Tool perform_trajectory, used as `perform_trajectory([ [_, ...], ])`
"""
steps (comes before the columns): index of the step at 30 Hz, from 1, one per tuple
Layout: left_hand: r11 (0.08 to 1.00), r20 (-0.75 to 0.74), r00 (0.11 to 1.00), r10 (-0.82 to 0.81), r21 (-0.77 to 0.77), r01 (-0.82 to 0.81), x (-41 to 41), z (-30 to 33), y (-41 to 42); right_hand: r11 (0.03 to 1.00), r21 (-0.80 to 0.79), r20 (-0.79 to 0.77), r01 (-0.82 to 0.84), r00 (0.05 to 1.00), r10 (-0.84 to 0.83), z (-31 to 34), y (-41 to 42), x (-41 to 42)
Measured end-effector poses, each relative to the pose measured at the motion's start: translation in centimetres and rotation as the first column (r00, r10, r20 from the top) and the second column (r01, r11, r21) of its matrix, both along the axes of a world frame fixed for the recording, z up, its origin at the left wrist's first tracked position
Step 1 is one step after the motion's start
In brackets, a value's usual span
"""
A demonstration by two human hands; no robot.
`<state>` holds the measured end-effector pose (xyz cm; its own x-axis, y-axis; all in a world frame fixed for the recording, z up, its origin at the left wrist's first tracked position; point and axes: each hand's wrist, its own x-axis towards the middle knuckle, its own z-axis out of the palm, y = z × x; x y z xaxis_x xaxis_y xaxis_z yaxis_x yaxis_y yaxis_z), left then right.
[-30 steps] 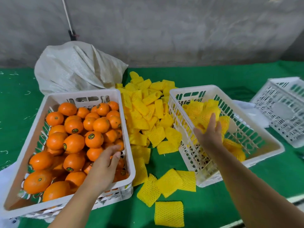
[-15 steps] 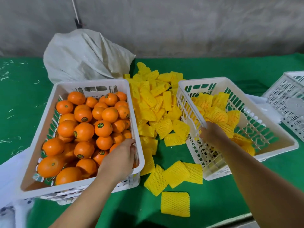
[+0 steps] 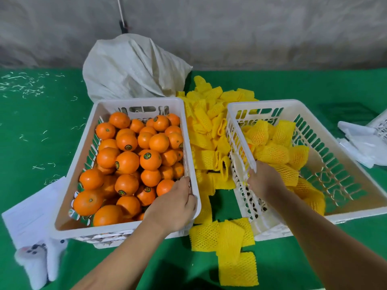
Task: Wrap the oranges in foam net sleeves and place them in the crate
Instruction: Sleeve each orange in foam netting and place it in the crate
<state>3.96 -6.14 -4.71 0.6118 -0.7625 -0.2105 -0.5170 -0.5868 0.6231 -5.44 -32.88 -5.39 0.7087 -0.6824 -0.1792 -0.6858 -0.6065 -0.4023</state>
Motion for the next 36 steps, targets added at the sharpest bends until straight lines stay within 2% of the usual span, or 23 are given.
perform_trajectory([
  [2, 0.997, -0.183, 0.983, -0.018, 0.065, 0.030, 0.3, 0.2, 0.1, 0.999, 0.009, -0.001, 0.033, 0.999, -0.033, 0.2, 0.1, 0.0],
  [5, 0.985, -0.330, 0.942, -0.058, 0.137, 0.109, 0.9, 0.7, 0.4, 0.998, -0.051, -0.059, 0.041, 0.997, -0.044, 0.7, 0.8, -0.1],
  [9, 0.983, -0.472, 0.877, -0.096, 0.094, 0.158, 1.2, 1.2, 0.7, 0.962, -0.269, -0.109, -0.041, 0.994, 0.012, 0.8, 1.5, -0.4],
  [12, 0.976, -0.505, 0.852, -0.139, 0.074, 0.203, 1.0, 1.5, 0.9, 0.955, -0.293, -0.111, -0.053, 0.994, 0.022, 0.8, 1.4, 0.0],
  [15, 0.962, -0.429, 0.886, -0.175, 0.118, 0.248, 0.2, 1.5, 1.4, 0.932, -0.343, -0.178, -0.113, 0.983, 0.053, 0.5, 1.4, 0.2],
  [17, 0.960, -0.431, 0.888, -0.159, 0.142, 0.241, 0.1, 1.1, 1.7, 0.853, -0.476, -0.206, -0.214, 0.970, 0.128, 0.3, 1.4, 0.1],
  [19, 0.980, -0.538, 0.835, -0.114, 0.075, 0.182, 0.6, 0.7, 1.9, 0.722, -0.604, -0.192, -0.337, 0.941, 0.279, -0.3, 1.5, 0.2],
  [21, 0.992, -0.619, 0.779, -0.099, 0.002, 0.128, 1.5, 0.5, 1.9, 0.637, -0.631, -0.235, -0.442, 0.892, 0.387, -0.8, 2.3, 1.0],
  [22, 0.993, -0.629, 0.770, -0.105, -0.022, 0.118, 1.9, 0.4, 1.8, 0.643, -0.582, -0.290, -0.497, 0.866, 0.407, -1.0, 3.0, 1.6],
  [23, 0.992, -0.621, 0.775, -0.119, -0.042, 0.119, 2.3, 0.3, 1.7, 0.726, -0.446, -0.324, -0.524, 0.850, 0.414, -1.5, 3.8, 2.5],
  [24, 0.991, -0.567, 0.814, -0.129, -0.047, 0.124, 2.7, 0.1, 1.6, 0.845, -0.226, -0.324, -0.485, 0.855, 0.404, -1.9, 4.8, 3.5],
  [25, 0.993, -0.434, 0.894, -0.111, -0.012, 0.117, 3.2, -0.3, 1.4, 0.921, 0.015, -0.349, -0.390, 0.861, 0.371, -2.5, 5.6, 4.4],
  [26, 0.993, -0.223, 0.972, -0.079, 0.072, 0.097, 3.8, -0.8, 1.3, 0.936, 0.211, -0.386, -0.281, 0.856, 0.344, -3.3, 6.4, 5.1],
  [27, 0.977, 0.017, 0.998, -0.058, 0.208, 0.054, 4.4, -1.3, 1.1, 0.920, 0.340, -0.413, -0.196, 0.847, 0.333, -4.3, 7.0, 5.7],
  [28, 0.938, 0.169, 0.984, -0.053, 0.347, -0.009, 4.9, -1.6, 1.0, 0.903, 0.405, -0.407, -0.143, 0.856, 0.318, -5.3, 7.6, 6.0],
  [29, 0.888, 0.208, 0.976, -0.069, 0.459, -0.035, 5.2, -2.0, 0.9, 0.896, 0.430, -0.367, -0.107, 0.886, 0.282, -6.3, 7.9, 6.0],
  [31, 0.764, 0.142, 0.975, -0.173, 0.643, 0.042, 5.0, -2.8, 0.6, 0.915, 0.392, -0.162, -0.095, 0.972, 0.171, -7.5, 8.1, 5.8],
  [33, 0.713, 0.163, 0.955, -0.250, 0.697, 0.068, 4.5, -3.4, 0.3, 0.935, 0.342, 0.113, -0.087, 0.992, 0.051, -7.5, 8.2, 5.1],
  [36, 0.749, 0.301, 0.921, -0.247, 0.663, -0.016, 4.2, -3.6, -0.5, 0.923, 0.383, 0.420, -0.022, 0.894, -0.153, -6.0, 8.7, 3.6],
])
